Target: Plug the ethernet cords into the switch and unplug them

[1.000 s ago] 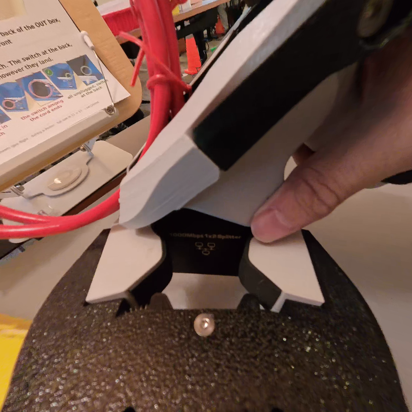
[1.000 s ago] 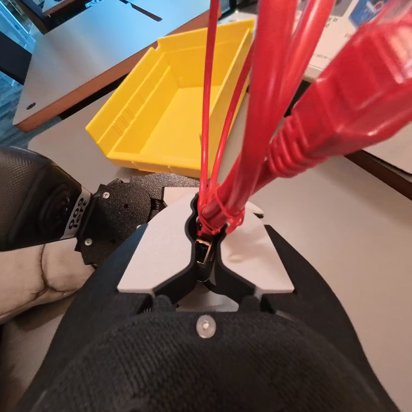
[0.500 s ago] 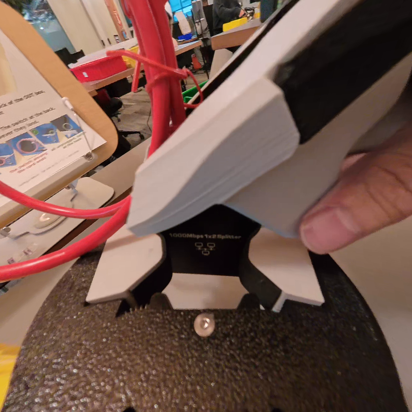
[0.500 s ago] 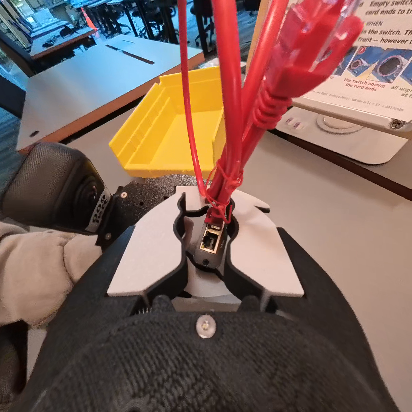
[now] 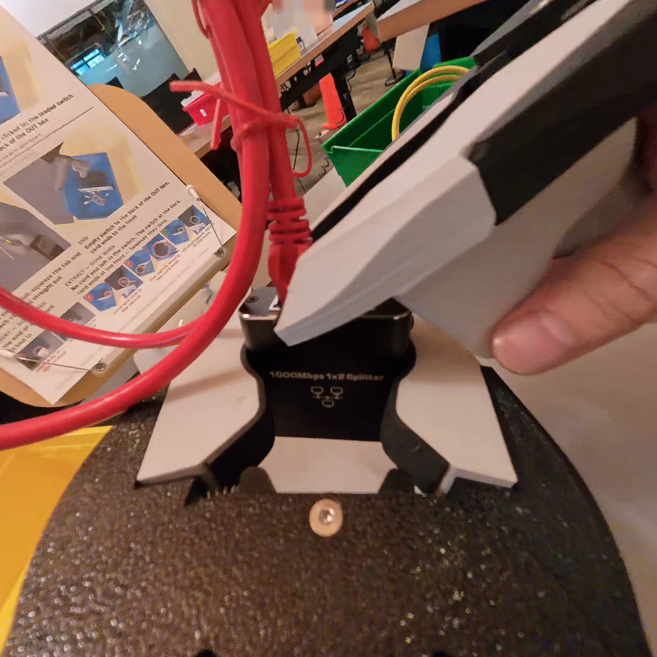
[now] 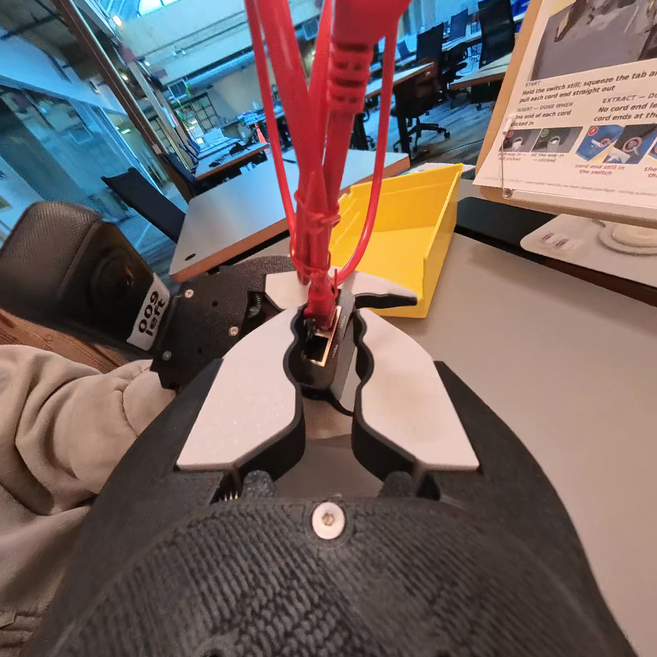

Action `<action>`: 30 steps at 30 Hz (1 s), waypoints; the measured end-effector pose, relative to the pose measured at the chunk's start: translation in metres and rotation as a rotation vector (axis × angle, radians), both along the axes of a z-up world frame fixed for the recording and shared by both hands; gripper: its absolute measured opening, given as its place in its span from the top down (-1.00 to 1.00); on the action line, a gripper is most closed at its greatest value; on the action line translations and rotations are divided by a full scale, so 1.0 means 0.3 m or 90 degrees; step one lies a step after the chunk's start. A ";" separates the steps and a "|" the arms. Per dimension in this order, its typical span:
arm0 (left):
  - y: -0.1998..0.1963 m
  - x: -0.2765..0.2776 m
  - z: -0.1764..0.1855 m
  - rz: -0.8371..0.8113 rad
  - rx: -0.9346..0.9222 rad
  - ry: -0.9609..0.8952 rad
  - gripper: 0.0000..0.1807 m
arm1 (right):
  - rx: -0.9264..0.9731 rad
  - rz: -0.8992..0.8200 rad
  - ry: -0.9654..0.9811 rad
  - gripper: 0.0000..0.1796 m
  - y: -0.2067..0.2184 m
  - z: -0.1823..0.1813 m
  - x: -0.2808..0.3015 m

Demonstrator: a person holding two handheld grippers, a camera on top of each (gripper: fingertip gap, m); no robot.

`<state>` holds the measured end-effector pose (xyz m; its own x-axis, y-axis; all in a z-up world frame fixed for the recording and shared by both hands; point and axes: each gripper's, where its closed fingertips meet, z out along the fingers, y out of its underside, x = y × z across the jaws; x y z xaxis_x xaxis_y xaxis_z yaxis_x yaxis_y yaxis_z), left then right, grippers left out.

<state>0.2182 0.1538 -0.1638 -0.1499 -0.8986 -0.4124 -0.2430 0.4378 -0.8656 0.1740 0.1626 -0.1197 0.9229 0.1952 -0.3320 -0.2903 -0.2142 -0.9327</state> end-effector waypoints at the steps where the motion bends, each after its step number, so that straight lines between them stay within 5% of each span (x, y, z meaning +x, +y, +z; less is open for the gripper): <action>1: -0.007 -0.001 -0.005 0.004 0.005 0.006 0.17 | 0.001 -0.001 0.009 0.70 -0.004 0.000 0.000; 30: -0.145 -0.040 0.003 -0.043 -0.014 0.018 0.17 | 0.042 -0.053 0.022 0.71 -0.083 0.047 -0.033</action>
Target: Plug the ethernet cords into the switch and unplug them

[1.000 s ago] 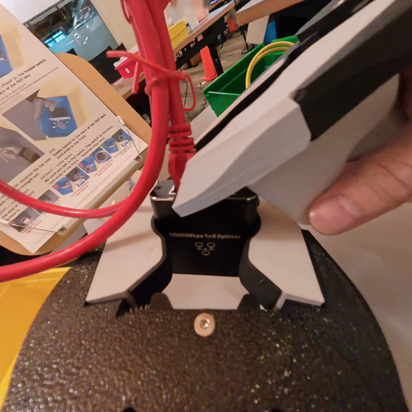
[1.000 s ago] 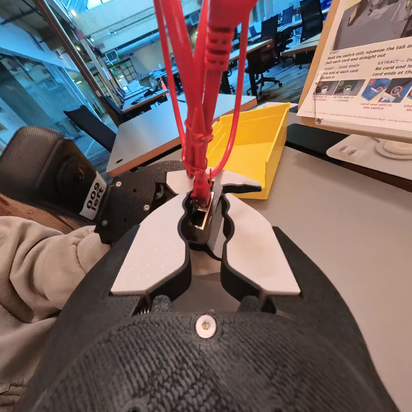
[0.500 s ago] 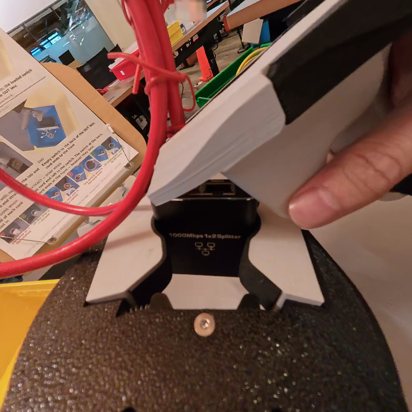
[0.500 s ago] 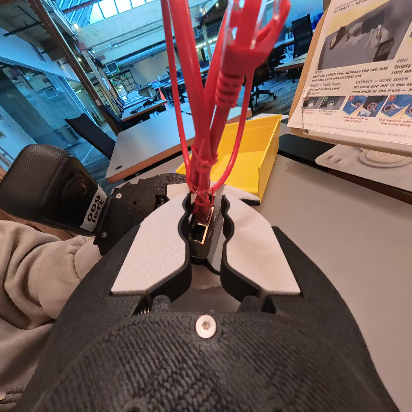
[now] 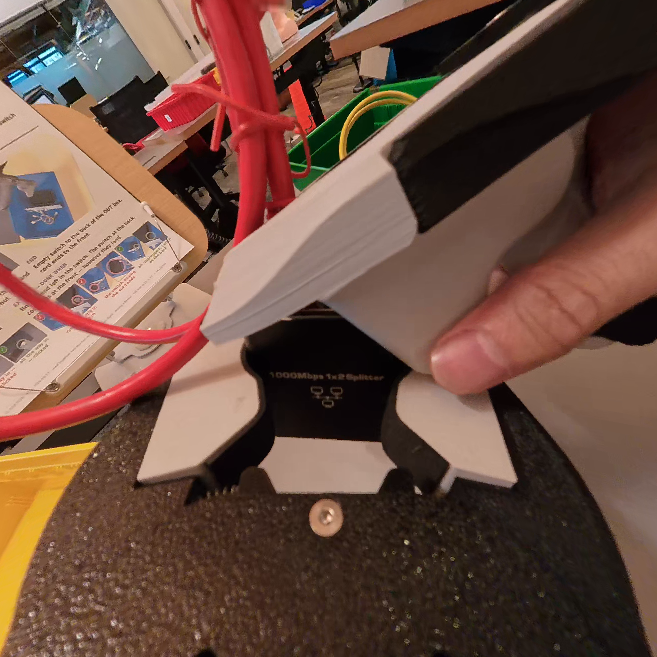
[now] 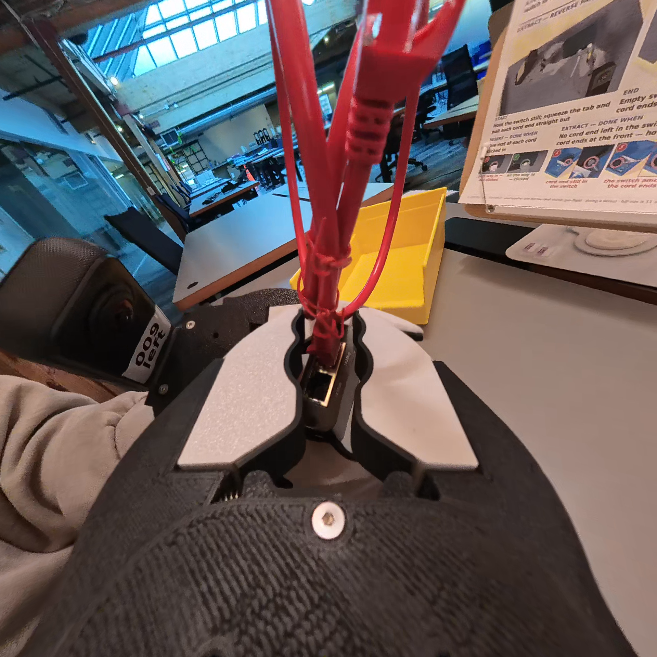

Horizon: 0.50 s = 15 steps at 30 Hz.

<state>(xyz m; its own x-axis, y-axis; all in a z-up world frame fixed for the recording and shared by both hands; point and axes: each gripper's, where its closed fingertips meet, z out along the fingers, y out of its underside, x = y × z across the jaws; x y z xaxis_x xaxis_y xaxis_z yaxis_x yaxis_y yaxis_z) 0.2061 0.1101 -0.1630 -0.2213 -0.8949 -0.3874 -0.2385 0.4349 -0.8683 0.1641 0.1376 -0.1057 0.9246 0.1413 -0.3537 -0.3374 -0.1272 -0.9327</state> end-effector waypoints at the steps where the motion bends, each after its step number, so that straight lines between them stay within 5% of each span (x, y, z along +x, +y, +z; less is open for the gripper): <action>1: -0.012 -0.008 0.005 -0.004 -0.001 -0.003 0.17 | 0.002 0.009 -0.010 0.75 -0.008 0.009 -0.015; 15: -0.117 -0.158 0.047 -0.016 -0.043 -0.014 0.17 | -0.014 -0.003 -0.079 0.80 -0.093 0.045 -0.176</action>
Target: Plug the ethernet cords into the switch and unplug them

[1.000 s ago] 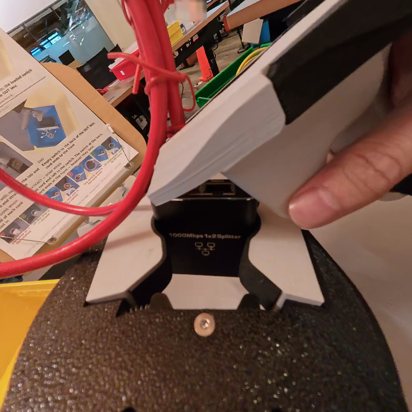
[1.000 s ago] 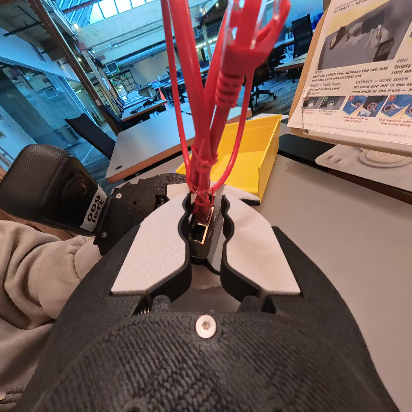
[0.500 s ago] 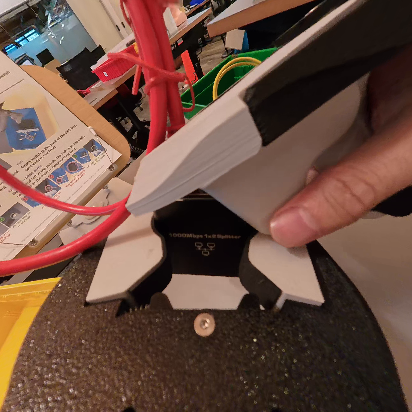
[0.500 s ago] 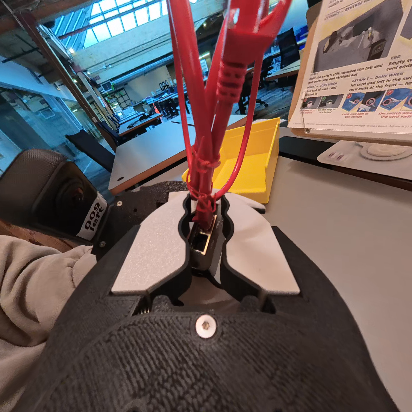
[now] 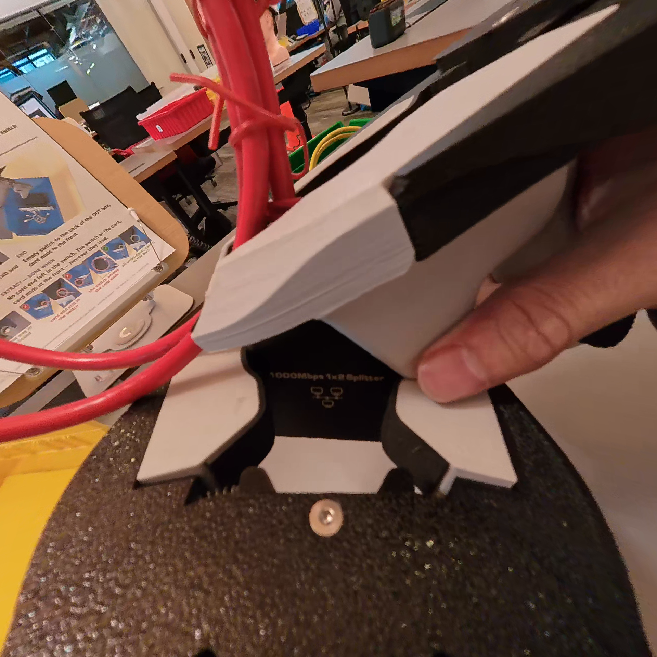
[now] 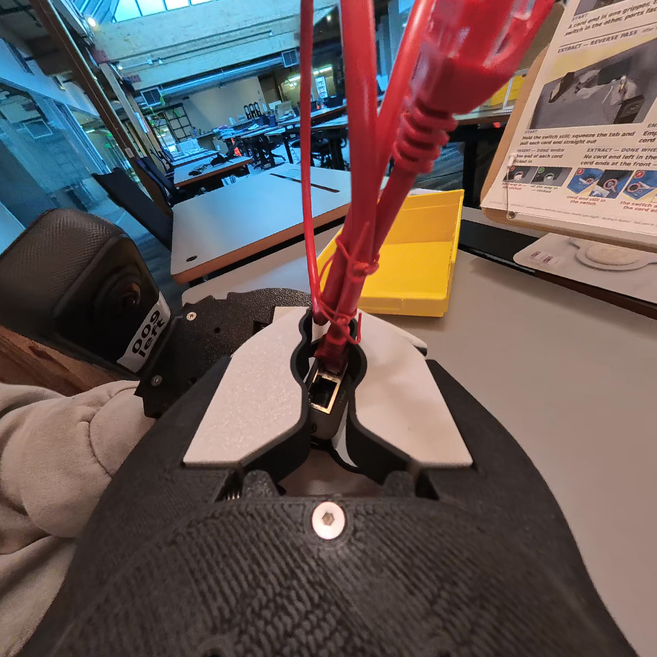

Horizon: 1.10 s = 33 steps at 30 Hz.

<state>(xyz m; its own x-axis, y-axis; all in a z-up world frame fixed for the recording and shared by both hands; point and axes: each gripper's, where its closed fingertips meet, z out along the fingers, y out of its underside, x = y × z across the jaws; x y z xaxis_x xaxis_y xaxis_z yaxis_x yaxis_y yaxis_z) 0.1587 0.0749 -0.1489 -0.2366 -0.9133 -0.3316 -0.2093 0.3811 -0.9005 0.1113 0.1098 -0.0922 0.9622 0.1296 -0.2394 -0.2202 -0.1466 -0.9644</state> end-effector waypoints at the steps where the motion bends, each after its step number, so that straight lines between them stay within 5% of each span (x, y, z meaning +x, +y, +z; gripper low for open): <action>1: -0.008 -0.009 0.002 -0.001 -0.007 -0.003 0.17 | -0.005 0.003 -0.004 0.80 -0.005 0.001 -0.010; 18: -0.019 -0.127 0.070 -0.002 -0.016 -0.034 0.17 | -0.017 0.006 -0.079 0.80 -0.013 0.061 -0.138; 33: -0.109 -0.075 -0.064 -0.074 0.032 -0.045 0.17 | 0.016 -0.020 -0.058 0.84 -0.100 -0.066 -0.077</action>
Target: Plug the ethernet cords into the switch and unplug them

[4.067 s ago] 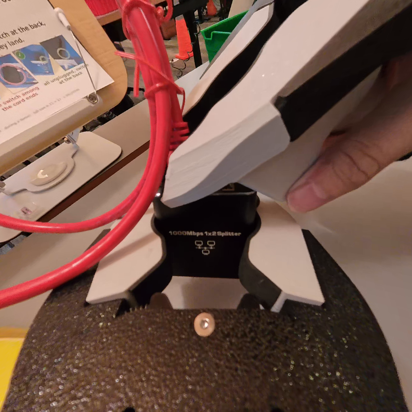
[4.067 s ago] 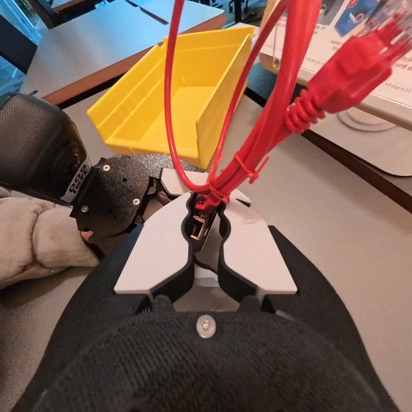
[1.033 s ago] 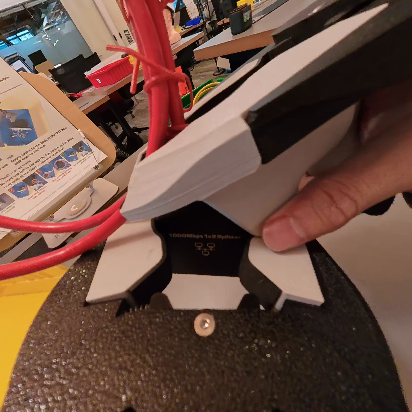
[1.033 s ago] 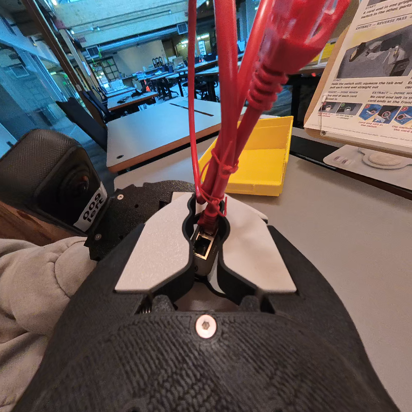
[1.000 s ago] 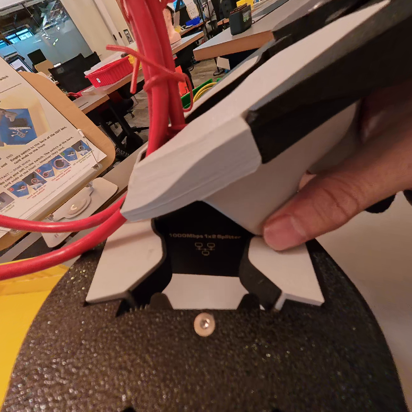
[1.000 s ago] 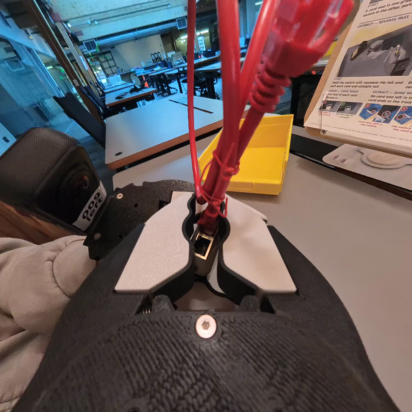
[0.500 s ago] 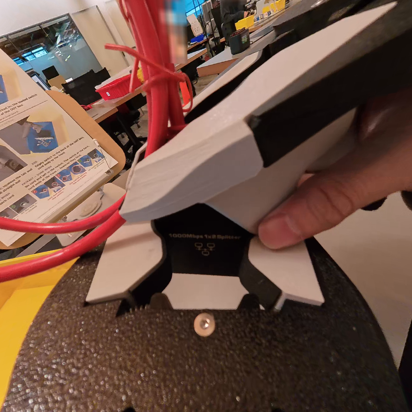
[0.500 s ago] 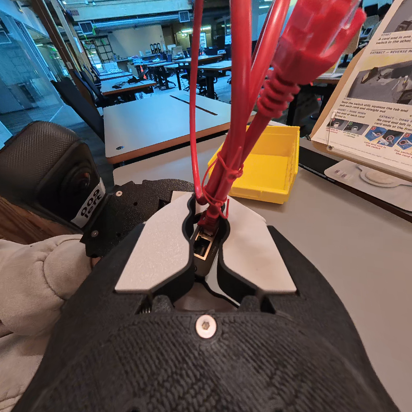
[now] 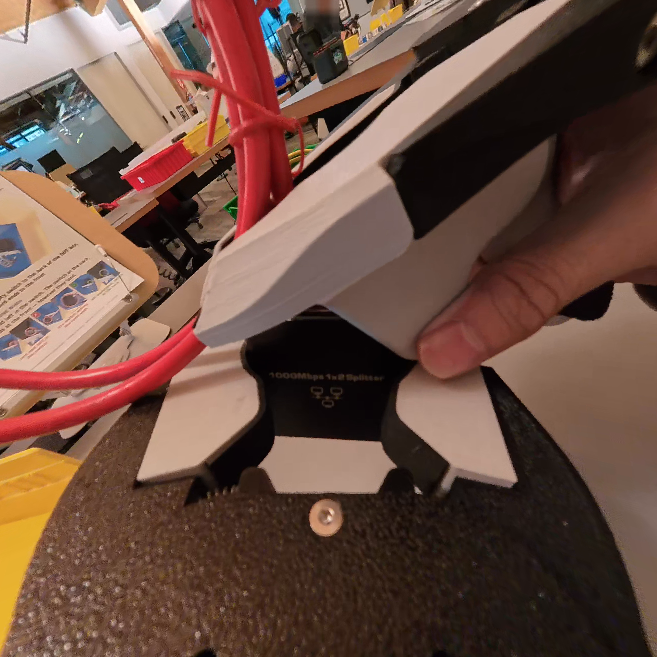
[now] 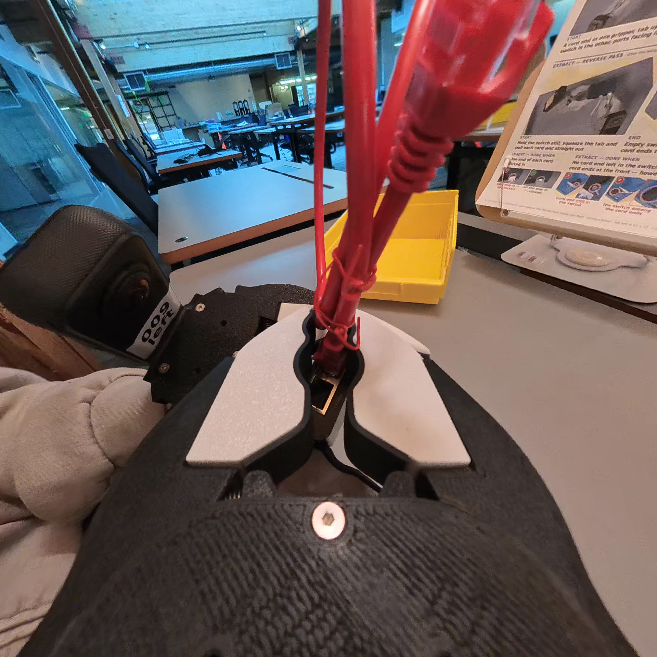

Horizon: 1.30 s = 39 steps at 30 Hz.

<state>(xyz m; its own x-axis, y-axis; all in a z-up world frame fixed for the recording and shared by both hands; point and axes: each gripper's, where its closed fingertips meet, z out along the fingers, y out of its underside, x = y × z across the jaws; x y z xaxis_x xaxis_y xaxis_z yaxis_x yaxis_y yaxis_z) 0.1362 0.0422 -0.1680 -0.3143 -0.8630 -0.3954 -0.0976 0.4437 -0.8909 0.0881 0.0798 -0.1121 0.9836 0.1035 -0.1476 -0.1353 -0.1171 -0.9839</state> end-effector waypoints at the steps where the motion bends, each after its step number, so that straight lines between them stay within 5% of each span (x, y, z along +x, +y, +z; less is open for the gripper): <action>1: -0.006 0.003 -0.007 -0.002 0.003 0.002 0.17 | 0.002 -0.003 0.002 0.84 -0.005 -0.006 0.005; 39: -0.067 0.180 -0.105 -0.015 -0.034 0.061 0.16 | 0.083 0.038 0.136 0.81 -0.065 -0.050 0.205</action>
<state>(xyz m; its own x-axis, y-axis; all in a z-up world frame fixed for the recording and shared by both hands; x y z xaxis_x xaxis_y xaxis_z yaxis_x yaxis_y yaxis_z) 0.1901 0.0220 -0.1996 -0.3689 -0.8743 -0.3155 -0.1737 0.3983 -0.9007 0.1497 0.0602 -0.1271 0.9233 0.1920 -0.3327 -0.3381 -0.0051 -0.9411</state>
